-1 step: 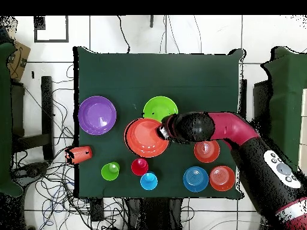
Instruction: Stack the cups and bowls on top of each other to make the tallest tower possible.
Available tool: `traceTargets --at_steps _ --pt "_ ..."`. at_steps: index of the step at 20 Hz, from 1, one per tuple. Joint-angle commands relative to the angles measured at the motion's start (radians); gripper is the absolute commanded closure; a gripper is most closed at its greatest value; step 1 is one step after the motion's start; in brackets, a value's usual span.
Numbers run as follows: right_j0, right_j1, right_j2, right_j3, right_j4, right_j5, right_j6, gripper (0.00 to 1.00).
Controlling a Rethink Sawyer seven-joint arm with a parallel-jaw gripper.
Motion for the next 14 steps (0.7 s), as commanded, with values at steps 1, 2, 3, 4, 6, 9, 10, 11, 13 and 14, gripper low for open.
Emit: traceTargets --at_steps 1,2,3,4,6,9,10,11,13,14 --pt "0.039 0.019 -0.019 -0.07 -0.017 0.031 -0.031 1.0" --pt "0.045 0.02 -0.024 -0.085 -0.013 0.046 -0.029 1.0" --pt "0.043 0.021 -0.026 -0.085 -0.013 0.044 -0.028 1.0" --pt "0.031 0.022 -0.015 -0.063 -0.015 0.017 -0.031 1.0" --pt "0.062 0.01 -0.035 -0.059 -0.023 0.005 0.014 1.0" --pt "0.106 0.014 -0.052 -0.126 -0.02 0.046 0.026 1.0" --pt "0.106 0.006 -0.05 -0.143 -0.009 0.077 0.011 1.0" --pt "0.108 0.002 -0.05 -0.163 -0.002 0.105 -0.003 1.0" --pt "0.117 0.006 -0.059 -0.206 -0.006 0.141 -0.025 1.0" --pt "0.124 0.01 -0.065 -0.228 -0.011 0.157 -0.035 1.0"
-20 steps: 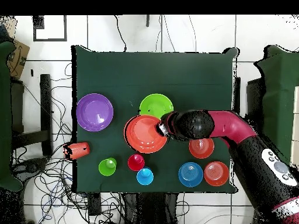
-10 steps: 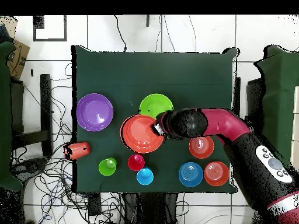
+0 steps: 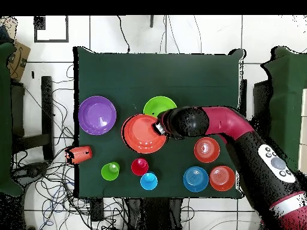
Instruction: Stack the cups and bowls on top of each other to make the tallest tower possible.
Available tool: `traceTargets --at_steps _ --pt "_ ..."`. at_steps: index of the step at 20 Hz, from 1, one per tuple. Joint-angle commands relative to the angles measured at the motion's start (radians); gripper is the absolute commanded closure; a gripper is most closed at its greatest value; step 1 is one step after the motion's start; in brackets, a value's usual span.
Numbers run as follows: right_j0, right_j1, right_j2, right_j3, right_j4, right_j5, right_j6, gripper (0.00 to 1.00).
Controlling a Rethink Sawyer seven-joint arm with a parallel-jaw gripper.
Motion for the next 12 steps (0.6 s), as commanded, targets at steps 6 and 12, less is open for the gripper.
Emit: traceTargets --at_steps 6,12 --pt "0.109 0.051 -0.084 -0.296 -0.024 0.229 -0.059 1.0" --pt "0.091 0.082 -0.086 -0.355 -0.041 0.256 -0.109 1.0"
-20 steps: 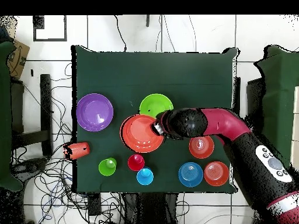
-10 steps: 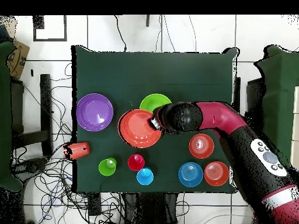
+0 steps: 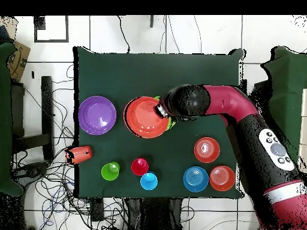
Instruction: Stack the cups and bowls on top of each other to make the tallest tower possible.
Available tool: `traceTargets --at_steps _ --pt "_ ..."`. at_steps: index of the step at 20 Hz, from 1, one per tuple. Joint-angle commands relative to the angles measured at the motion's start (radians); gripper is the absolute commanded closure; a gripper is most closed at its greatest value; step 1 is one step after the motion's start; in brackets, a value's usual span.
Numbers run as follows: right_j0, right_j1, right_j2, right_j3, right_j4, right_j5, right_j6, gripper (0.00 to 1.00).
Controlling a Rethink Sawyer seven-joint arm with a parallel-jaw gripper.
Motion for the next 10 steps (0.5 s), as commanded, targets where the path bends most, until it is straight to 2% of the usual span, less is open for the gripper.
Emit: traceTargets --at_steps 1,10 --pt "0.017 0.076 -0.072 -0.165 -0.047 0.129 -0.113 1.0" --pt "0.012 0.127 -0.081 -0.215 -0.086 0.132 -0.157 1.0"
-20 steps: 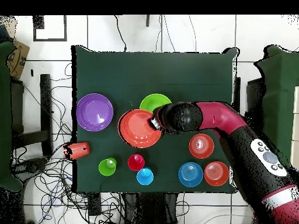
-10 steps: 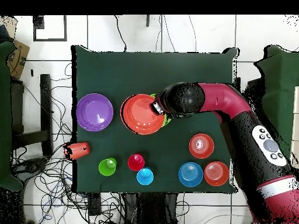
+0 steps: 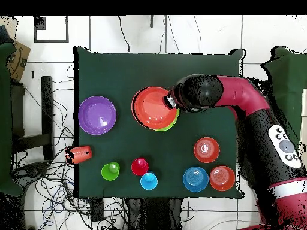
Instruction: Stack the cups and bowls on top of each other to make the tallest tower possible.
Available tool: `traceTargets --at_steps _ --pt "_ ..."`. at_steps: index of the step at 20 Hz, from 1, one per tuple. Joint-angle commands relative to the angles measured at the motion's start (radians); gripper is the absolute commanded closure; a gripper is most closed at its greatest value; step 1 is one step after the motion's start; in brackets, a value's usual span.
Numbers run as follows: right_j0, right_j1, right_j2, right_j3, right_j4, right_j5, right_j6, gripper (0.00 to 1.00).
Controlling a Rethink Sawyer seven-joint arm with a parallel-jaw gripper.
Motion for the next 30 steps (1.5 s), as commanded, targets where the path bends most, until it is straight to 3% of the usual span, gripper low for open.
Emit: traceTargets --at_steps 1,9,17,30 --pt "0.022 0.096 -0.077 -0.111 -0.084 0.092 -0.155 1.0" --pt "0.048 0.1 -0.104 -0.105 -0.076 0.138 -0.11 1.0" --pt "0.056 0.09 -0.122 -0.108 -0.095 0.175 -0.132 1.0" --pt "0.04 0.095 -0.099 -0.088 -0.078 0.131 -0.112 1.0"
